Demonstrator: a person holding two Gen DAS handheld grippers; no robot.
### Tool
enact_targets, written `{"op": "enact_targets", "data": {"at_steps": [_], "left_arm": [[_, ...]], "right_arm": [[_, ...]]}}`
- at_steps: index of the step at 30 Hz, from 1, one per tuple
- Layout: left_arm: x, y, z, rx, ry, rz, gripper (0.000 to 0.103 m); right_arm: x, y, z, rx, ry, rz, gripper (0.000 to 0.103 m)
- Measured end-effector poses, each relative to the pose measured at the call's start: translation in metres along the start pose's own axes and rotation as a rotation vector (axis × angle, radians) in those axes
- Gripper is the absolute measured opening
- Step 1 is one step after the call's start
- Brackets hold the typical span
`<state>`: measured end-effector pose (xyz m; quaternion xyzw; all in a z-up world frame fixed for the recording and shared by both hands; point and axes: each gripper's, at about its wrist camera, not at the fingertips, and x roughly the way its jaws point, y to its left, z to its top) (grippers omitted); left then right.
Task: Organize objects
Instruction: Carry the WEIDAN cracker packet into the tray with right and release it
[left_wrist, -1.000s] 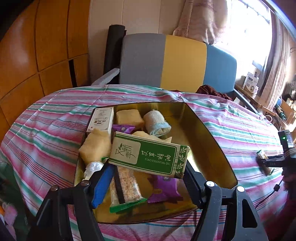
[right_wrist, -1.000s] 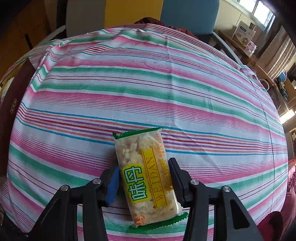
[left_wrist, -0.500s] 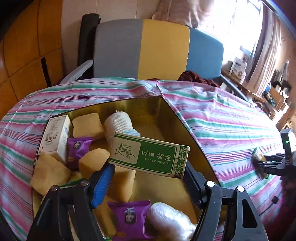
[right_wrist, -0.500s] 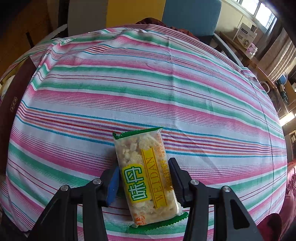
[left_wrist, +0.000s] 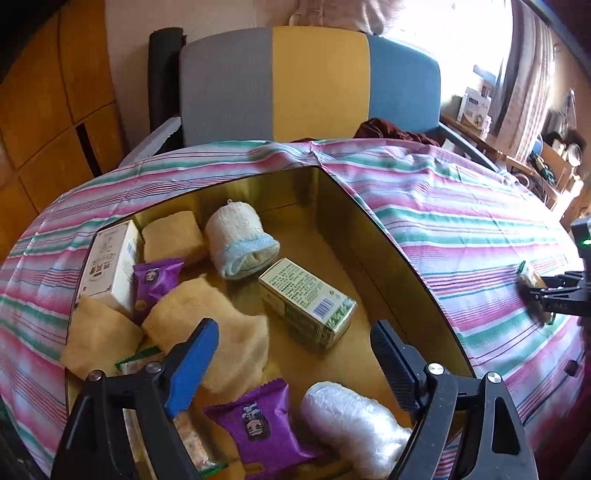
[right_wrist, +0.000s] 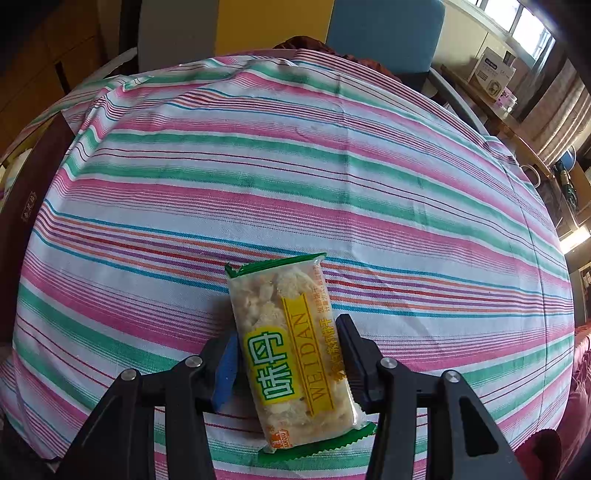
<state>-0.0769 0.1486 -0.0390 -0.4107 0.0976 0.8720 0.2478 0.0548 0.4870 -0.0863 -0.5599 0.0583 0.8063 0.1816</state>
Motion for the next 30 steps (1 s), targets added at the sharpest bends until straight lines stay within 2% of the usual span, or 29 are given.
{"op": "enact_targets", "data": {"at_steps": [6,11,15,18,23,26,30], "left_arm": [[-0.031,0.024,-0.018,-0.089,-0.062,0.032,0.085],[-0.06,0.047,-0.036,-0.138,-0.118,0.1,0.087],[-0.079,0.066,-0.048,-0.162,-0.149,0.144,0.091],[-0.085,0.08,-0.055,-0.194,-0.151,0.162,0.092],[-0.089,0.095,-0.063,-0.248,-0.151,0.175,0.092],[-0.091,0.099,-0.066,-0.261,-0.15,0.188,0.093],[-0.094,0.104,-0.068,-0.273,-0.155,0.206,0.096]], "right_arm": [[-0.001,0.002,-0.001,-0.009,-0.005,-0.016,0.05],[-0.002,0.005,0.002,-0.006,0.001,-0.028,0.05],[-0.024,0.024,0.012,0.019,-0.039,0.052,0.05],[-0.056,0.069,0.026,-0.036,-0.124,0.143,0.05],[-0.104,0.167,0.046,-0.18,-0.231,0.277,0.05],[-0.109,0.22,0.056,-0.241,-0.244,0.322,0.05],[-0.094,0.274,0.065,-0.304,-0.2,0.329,0.05]]}}
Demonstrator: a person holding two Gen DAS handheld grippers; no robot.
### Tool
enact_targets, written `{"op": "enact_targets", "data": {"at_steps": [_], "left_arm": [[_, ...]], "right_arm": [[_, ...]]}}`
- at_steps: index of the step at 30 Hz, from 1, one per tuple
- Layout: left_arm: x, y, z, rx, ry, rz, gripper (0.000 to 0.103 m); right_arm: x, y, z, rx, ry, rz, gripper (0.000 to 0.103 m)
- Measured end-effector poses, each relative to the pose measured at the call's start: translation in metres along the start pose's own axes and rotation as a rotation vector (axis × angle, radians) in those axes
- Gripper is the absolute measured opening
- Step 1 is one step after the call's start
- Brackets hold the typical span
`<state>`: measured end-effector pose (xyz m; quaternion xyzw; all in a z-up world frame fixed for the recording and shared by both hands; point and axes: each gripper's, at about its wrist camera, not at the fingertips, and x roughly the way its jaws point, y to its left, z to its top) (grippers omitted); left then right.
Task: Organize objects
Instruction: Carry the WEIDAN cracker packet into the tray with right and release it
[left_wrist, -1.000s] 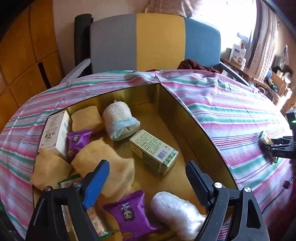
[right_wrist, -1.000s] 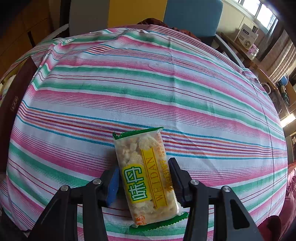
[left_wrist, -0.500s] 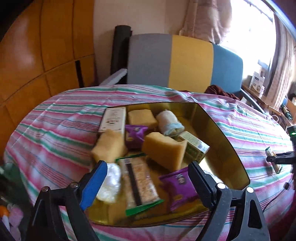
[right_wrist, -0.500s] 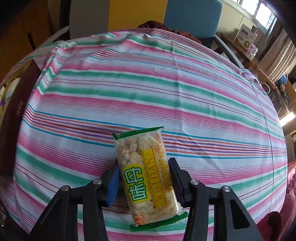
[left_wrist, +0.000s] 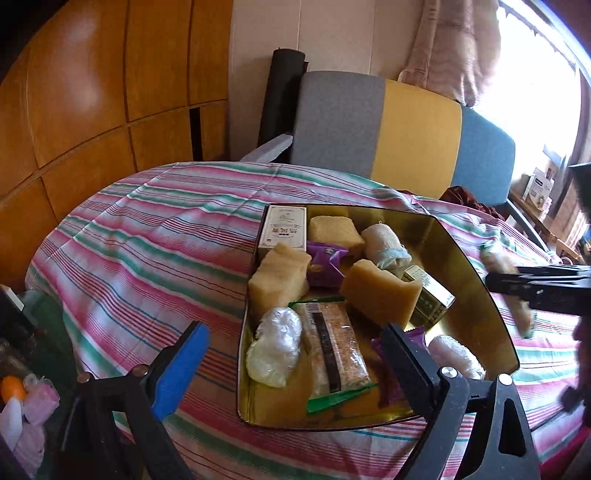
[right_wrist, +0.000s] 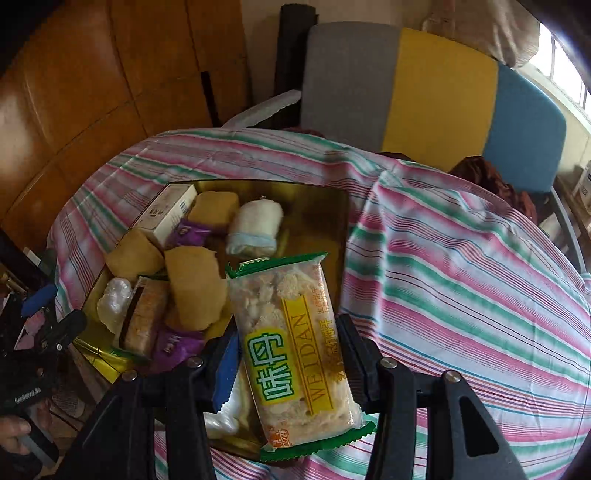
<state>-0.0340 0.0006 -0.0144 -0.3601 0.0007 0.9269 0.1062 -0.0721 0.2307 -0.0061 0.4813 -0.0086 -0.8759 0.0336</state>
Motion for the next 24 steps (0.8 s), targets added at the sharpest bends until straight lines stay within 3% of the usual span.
{"op": "enact_targets", "data": {"at_steps": [6,11,24], "left_arm": [[0.001,0.01,-0.001,-0.037,0.009,0.025,0.101],[0.003,0.016,0.0,-0.052,0.011,0.065,0.103],[-0.005,0.009,0.001,-0.046,-0.008,0.13,0.103]], "right_arm": [[0.048,0.015,0.004,0.015,0.102,-0.04,0.05],[0.061,0.016,-0.006,0.024,0.12,-0.046,0.051],[0.01,0.009,-0.027,0.1,-0.087,-0.077,0.053]]}}
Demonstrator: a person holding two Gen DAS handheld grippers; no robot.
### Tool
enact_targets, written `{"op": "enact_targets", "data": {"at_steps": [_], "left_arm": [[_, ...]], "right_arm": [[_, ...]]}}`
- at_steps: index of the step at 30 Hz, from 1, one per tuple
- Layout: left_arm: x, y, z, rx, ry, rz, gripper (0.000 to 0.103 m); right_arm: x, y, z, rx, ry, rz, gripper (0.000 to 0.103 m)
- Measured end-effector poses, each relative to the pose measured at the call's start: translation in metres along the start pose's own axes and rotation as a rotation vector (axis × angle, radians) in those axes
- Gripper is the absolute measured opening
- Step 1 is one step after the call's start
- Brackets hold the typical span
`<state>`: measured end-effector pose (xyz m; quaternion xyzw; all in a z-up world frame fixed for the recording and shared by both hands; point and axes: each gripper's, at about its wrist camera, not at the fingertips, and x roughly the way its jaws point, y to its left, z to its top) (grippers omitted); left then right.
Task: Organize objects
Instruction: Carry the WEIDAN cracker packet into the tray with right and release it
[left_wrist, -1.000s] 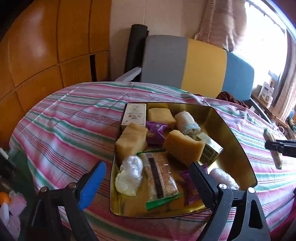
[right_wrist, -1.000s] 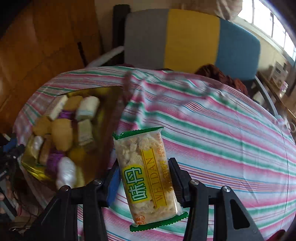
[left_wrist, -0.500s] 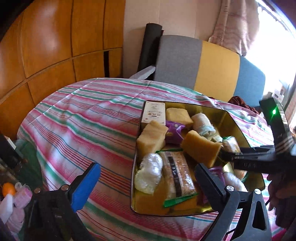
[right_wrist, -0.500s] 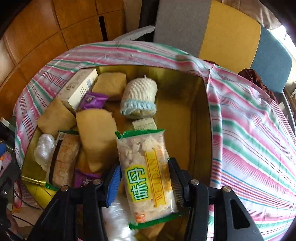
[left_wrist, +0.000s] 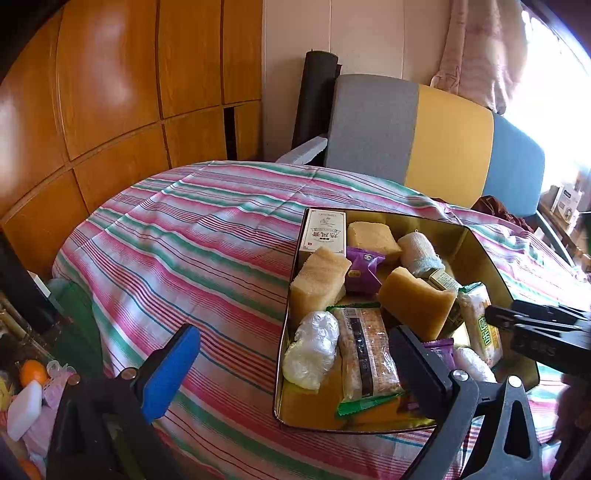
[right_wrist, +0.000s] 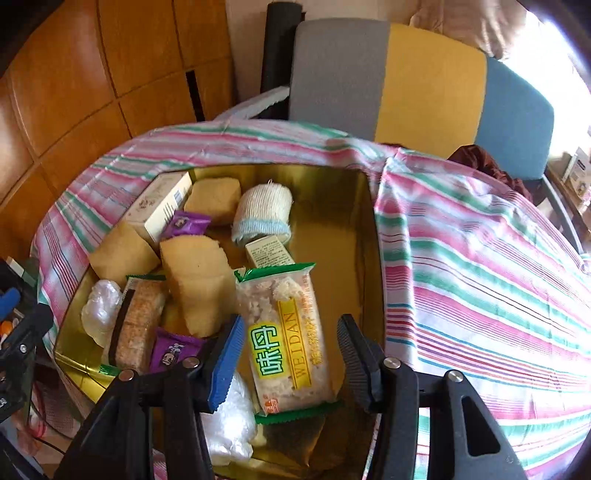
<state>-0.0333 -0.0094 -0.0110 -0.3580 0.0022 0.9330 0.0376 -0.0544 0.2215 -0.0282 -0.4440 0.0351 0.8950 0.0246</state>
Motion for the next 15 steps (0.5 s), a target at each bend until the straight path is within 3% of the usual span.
{"op": "enact_targets", "data": {"at_steps": [6,15], "left_arm": [[-0.01,-0.006,-0.004,0.015,-0.022,0.005,0.103],[-0.028,-0.014,-0.015,0.022,-0.048,-0.01,0.103]], "right_arm": [[-0.035,-0.004,-0.018,0.062,-0.106,-0.046,0.053],[-0.068,-0.003,-0.045,0.079,-0.18,-0.101,0.053]]}}
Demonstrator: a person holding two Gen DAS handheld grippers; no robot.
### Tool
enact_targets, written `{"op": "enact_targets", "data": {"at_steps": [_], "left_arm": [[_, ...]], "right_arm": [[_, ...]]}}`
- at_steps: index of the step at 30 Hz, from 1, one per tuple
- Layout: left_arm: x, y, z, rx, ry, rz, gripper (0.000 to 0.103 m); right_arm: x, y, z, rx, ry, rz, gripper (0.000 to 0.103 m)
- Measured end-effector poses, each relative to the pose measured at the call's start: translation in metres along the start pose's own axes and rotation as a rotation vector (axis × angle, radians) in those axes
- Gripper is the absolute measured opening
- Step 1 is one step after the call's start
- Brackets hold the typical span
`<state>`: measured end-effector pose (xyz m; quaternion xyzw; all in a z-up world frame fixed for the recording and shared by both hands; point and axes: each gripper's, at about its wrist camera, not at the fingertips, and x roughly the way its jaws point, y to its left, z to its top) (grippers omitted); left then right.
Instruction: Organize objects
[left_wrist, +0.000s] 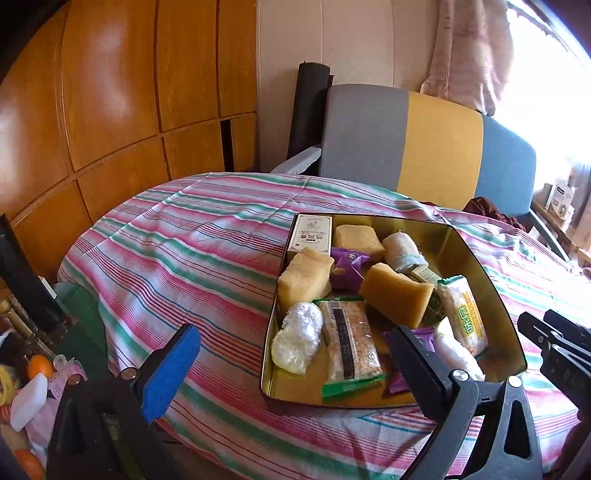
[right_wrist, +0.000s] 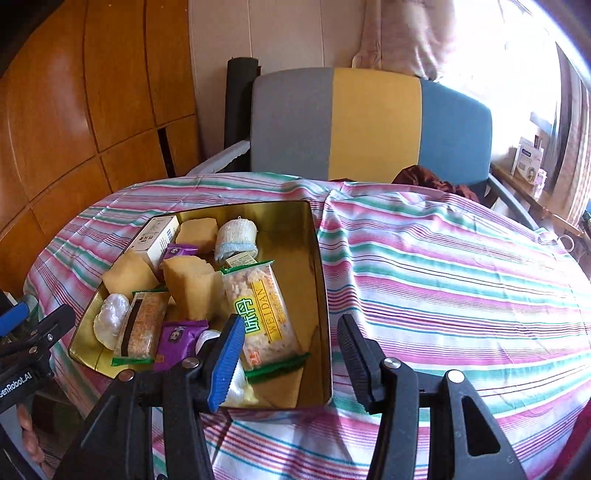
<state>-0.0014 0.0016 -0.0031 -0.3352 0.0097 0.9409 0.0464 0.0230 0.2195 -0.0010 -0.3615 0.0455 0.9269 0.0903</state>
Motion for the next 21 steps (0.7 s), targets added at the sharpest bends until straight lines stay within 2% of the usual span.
{"op": "enact_targets", "data": {"at_steps": [10,21], "left_arm": [[-0.011,-0.006,-0.004,0.011,-0.028,-0.016,0.103],[-0.007,-0.003,-0.004,-0.007,-0.009,-0.017,0.103]], "right_arm": [[-0.003,0.008,-0.002,-0.021,0.005,0.011,0.053],[0.0,0.012,-0.003,-0.024,0.005,0.02,0.053]]}}
